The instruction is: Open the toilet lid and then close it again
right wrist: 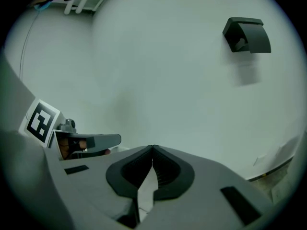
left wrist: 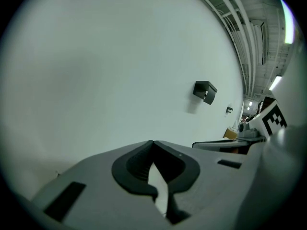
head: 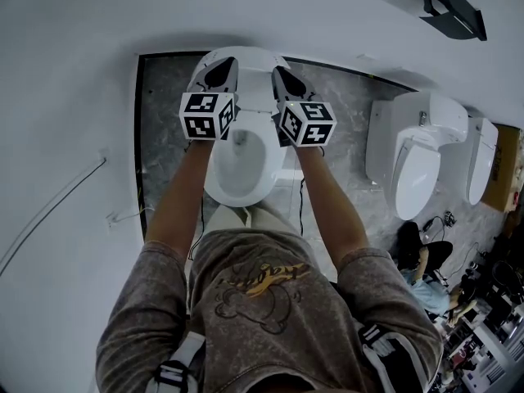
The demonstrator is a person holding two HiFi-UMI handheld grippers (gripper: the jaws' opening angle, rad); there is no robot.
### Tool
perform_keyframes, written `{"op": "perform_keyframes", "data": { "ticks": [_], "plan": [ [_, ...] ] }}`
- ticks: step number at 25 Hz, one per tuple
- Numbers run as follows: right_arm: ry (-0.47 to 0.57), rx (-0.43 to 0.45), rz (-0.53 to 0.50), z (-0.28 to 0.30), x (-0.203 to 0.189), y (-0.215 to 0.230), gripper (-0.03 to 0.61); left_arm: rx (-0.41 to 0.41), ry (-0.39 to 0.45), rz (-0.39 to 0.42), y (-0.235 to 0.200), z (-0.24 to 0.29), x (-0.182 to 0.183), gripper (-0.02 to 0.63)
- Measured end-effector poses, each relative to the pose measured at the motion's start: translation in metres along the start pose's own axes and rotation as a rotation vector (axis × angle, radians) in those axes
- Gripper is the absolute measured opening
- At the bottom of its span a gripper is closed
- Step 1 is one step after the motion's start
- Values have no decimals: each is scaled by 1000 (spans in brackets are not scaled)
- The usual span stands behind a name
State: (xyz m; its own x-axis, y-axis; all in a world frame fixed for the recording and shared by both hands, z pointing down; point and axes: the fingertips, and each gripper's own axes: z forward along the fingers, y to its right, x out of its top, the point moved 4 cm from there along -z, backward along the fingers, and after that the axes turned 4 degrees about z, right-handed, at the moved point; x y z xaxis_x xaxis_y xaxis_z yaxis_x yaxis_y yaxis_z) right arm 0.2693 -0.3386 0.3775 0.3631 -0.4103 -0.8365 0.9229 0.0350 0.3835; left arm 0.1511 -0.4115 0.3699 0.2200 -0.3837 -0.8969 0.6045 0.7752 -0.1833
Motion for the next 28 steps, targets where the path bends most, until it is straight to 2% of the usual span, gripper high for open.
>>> {"op": "perform_keyframes", "data": {
  "ticks": [12, 22, 28],
  "plan": [
    [-13, -11, 5, -9, -5, -10, 26, -34, -25, -27, 0, -13, -7, 8],
    [15, -44, 12, -66, -35, -44, 26, -66, -13, -8, 29, -75, -31, 8],
    [33, -13, 1, -107, -68, -66, 26, -44, 13, 6, 52, -122, -58, 8]
  ]
}}
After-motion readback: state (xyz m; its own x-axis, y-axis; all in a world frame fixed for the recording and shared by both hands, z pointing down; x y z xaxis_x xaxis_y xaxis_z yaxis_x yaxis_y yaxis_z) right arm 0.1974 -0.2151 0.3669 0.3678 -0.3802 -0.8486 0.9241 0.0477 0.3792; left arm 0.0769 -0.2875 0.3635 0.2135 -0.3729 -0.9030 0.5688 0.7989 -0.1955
